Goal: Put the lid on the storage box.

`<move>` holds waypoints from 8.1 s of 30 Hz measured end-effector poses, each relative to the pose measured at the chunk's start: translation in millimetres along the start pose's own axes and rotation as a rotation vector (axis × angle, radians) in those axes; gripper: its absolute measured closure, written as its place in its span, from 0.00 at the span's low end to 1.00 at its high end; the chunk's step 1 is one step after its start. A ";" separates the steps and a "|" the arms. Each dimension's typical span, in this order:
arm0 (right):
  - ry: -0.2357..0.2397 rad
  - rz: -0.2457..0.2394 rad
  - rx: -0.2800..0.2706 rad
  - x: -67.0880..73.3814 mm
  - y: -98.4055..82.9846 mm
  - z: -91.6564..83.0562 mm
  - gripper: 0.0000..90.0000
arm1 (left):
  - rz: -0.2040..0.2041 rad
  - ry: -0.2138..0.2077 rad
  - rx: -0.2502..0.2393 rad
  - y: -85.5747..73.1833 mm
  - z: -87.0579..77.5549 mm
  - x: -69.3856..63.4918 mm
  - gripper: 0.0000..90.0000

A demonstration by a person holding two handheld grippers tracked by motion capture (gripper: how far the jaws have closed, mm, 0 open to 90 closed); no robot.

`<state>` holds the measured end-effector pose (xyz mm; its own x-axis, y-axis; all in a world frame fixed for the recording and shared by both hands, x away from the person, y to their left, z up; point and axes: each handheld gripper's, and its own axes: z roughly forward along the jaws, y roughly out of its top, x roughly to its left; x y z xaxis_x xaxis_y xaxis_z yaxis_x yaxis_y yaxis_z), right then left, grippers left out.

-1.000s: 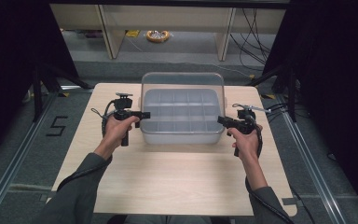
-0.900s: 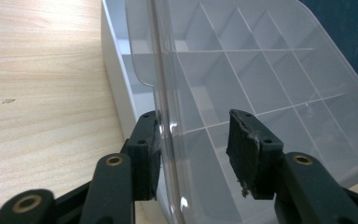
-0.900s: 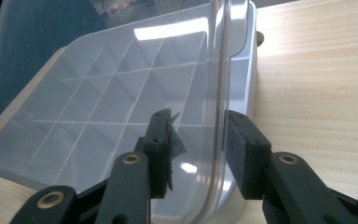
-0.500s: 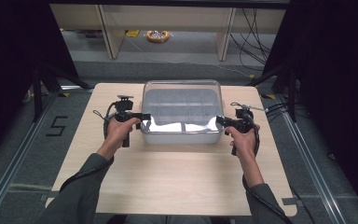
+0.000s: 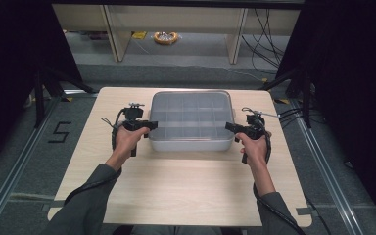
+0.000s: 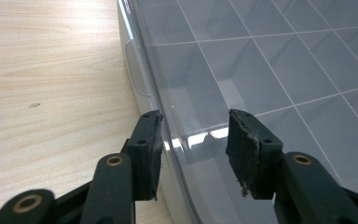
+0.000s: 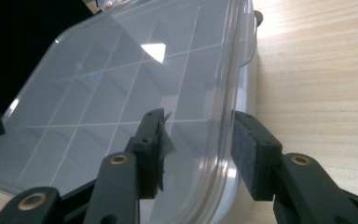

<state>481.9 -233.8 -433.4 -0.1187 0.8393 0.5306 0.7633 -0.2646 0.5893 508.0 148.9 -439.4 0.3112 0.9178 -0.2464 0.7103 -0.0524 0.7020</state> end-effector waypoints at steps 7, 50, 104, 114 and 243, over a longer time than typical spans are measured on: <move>-0.027 -0.081 -0.021 0.9 4.0 3.7 0.62 | -0.025 -0.023 0.018 -0.5 -0.9 3.1 0.60; -0.069 -0.239 -0.067 -11.2 7.5 -11.4 0.53 | -0.056 -0.061 -0.017 2.1 -13.8 11.3 0.60; 0.021 -0.240 -0.048 -10.6 -41.2 -42.4 0.43 | -0.015 -0.202 -0.080 -53.4 -57.2 7.2 0.45; 0.021 -0.299 -0.067 -11.5 -46.4 -48.5 0.37 | 0.019 -0.209 -0.082 -63.9 -62.7 -1.2 0.37; 0.177 -0.518 0.156 -3.2 -212.6 -113.4 0.19 | 0.303 -0.360 0.033 -222.5 -126.4 -53.4 0.21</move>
<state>248.0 -234.2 -491.3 -0.5972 0.7446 0.2982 0.6602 0.2452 0.7099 253.6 161.4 -498.0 0.7026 0.6649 -0.2537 0.5714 -0.3145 0.7580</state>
